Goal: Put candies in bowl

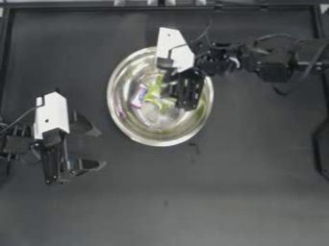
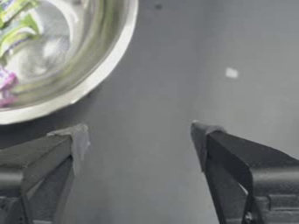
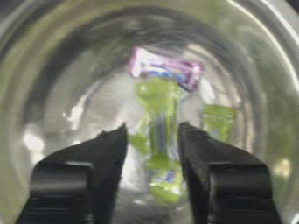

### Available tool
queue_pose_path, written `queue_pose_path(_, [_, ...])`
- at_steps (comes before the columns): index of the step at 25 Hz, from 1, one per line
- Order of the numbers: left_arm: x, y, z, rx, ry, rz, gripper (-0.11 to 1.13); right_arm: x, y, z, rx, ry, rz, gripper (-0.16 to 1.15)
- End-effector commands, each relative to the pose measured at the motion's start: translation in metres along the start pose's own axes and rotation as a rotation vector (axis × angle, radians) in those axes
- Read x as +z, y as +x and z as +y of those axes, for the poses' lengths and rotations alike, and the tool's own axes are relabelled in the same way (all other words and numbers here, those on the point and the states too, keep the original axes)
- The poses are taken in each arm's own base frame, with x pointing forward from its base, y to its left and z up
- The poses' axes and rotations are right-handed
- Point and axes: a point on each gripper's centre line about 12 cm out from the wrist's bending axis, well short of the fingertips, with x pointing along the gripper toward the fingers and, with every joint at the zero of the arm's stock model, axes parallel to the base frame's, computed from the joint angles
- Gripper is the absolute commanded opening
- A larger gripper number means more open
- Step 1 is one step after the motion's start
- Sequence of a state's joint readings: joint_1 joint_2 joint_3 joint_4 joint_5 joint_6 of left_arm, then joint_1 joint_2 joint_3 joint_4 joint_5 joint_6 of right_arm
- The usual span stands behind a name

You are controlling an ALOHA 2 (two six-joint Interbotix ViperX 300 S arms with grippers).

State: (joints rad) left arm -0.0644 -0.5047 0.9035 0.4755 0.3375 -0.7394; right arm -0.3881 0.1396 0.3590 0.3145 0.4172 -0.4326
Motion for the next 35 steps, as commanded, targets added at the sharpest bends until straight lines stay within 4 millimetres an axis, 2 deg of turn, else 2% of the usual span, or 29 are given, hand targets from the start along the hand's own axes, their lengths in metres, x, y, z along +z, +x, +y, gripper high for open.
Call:
queue_pose_path(1, [0.007, -0.006, 0.000, -0.009, -0.002, -0.033, 1.01, 0.016, -0.010, -0.004, -0.018, 0.004, -0.065, 1.01])
queue_pose_path(8, [0.007, -0.006, 0.000, -0.009, 0.002, -0.035, 1.01, 0.021, -0.024, 0.004, -0.004, 0.012, -0.096, 1.01])
queue_pose_path(15, [0.017, -0.018, 0.005, 0.009, 0.055, -0.096, 1.01, 0.023, -0.055, 0.034, 0.038, -0.020, -0.149, 1.01])
queue_pose_path(25, [0.030, -0.026, 0.007, -0.007, 0.086, -0.183, 1.01, 0.001, -0.101, 0.075, 0.098, -0.034, -0.254, 1.00])
queue_pose_path(35, [0.035, -0.032, 0.005, -0.025, 0.134, -0.238, 1.01, -0.025, -0.125, 0.099, 0.125, -0.044, -0.351, 1.00])
